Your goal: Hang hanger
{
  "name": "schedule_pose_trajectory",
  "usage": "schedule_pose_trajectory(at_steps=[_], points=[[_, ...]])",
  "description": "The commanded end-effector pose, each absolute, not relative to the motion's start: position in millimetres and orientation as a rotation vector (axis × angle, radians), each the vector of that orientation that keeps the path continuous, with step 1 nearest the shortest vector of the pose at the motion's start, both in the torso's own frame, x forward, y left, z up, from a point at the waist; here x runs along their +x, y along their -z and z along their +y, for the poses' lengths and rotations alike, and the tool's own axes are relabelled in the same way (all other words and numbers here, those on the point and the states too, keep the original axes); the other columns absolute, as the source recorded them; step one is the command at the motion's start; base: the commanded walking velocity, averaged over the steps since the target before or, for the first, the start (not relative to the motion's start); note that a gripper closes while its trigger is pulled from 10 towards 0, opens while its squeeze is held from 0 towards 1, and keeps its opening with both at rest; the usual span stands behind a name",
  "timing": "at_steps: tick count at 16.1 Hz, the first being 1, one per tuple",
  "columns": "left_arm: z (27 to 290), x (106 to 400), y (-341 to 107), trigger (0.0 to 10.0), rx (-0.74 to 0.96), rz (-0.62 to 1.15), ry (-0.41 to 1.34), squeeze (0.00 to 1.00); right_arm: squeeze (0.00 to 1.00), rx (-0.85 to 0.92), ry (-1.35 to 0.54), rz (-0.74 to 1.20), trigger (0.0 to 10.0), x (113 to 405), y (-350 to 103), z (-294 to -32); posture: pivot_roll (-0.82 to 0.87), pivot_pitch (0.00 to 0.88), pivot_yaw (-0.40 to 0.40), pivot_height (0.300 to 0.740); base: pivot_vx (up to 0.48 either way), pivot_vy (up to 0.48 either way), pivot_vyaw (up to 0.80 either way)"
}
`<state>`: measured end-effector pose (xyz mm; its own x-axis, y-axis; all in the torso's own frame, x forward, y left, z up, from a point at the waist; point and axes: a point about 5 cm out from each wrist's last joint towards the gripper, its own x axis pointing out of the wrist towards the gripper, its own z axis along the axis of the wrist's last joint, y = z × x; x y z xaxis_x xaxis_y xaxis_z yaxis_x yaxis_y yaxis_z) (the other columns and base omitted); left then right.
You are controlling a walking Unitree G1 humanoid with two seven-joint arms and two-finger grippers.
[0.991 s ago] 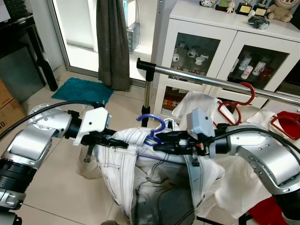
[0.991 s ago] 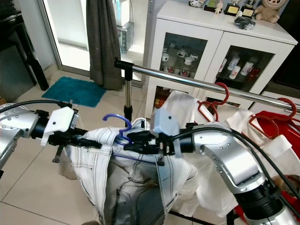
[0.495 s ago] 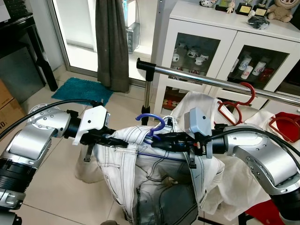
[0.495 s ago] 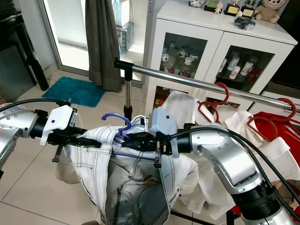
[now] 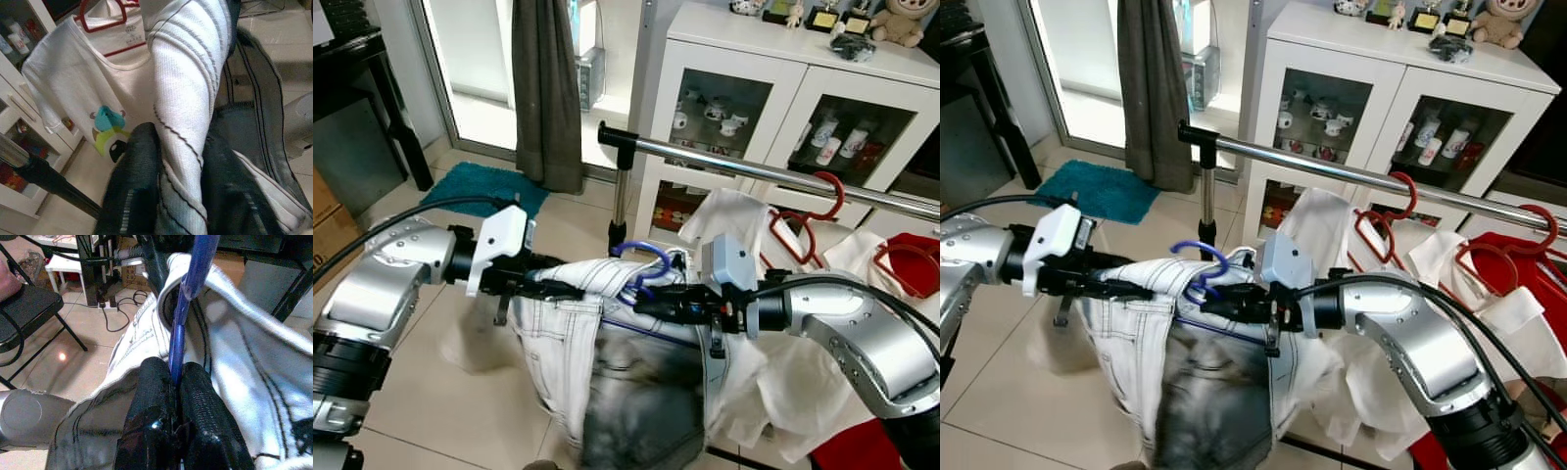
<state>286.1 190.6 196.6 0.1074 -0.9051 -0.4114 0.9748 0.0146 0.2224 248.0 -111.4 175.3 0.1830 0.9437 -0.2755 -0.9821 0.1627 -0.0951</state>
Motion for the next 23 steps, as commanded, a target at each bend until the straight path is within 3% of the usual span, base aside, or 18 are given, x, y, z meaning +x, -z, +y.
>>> schedule_pose_trajectory(at_steps=[1,10,15,19,20,21,22,23], points=[[190.9,284.9,-208.8,10.0,0.52,0.12,1.475,1.0,0.0,-0.284,-1.384,0.176,0.0,246.3,-174.2,-113.8,-0.07,0.0,-0.068,0.74,0.0,0.0,0.0],[193.0,276.7,-203.7,10.0,0.562,0.133,1.452,1.0,0.0,-0.259,-1.305,0.24,0.0,251.4,-164.8,-125.2,-0.05,0.0,-0.09,0.74,0.0,0.0,0.0],[198.1,276.9,-196.9,10.0,0.395,0.034,1.146,1.0,0.0,-0.189,-1.104,0.316,0.0,258.6,-144.7,-136.9,-0.02,0.0,-0.105,0.74,0.0,0.0,0.0],[189.3,262.2,-174.4,10.0,0.295,0.047,1.034,0.99,0.0,-0.17,-0.981,0.384,0.0,256.2,-133.1,-149.9,-0.03,0.0,-0.089,0.74,0.0,0.0,0.0],[191.2,256.2,-163.5,10.0,0.279,0.072,0.967,0.18,0.0,-0.174,-0.926,0.42,0.0,255.0,-128.0,-158.1,-0.04,0.0,-0.065,0.74,0.0,0.0,0.0],[192.1,254.1,-159.6,10.0,0.277,0.085,0.941,0.18,0.0,-0.177,-0.904,0.433,0.0,254.8,-126.1,-161.0,-0.04,0.0,-0.065,0.74,0.0,0.0,0.0],[193.1,252.6,-156.4,10.0,0.27,0.099,0.924,0.02,0.0,-0.177,-0.89,0.445,0.0,254.4,-124.6,-162.9,-0.04,0.0,-0.058,0.74,0.0,0.0,0.0],[197.0,250.7,-147.2,10.0,0.286,0.146,0.869,0.0,0.0,-0.176,-0.86,0.479,0.0,252.3,-120.9,-166.7,-0.04,0.0,-0.044,0.74,0.0,0.0,0.0]])
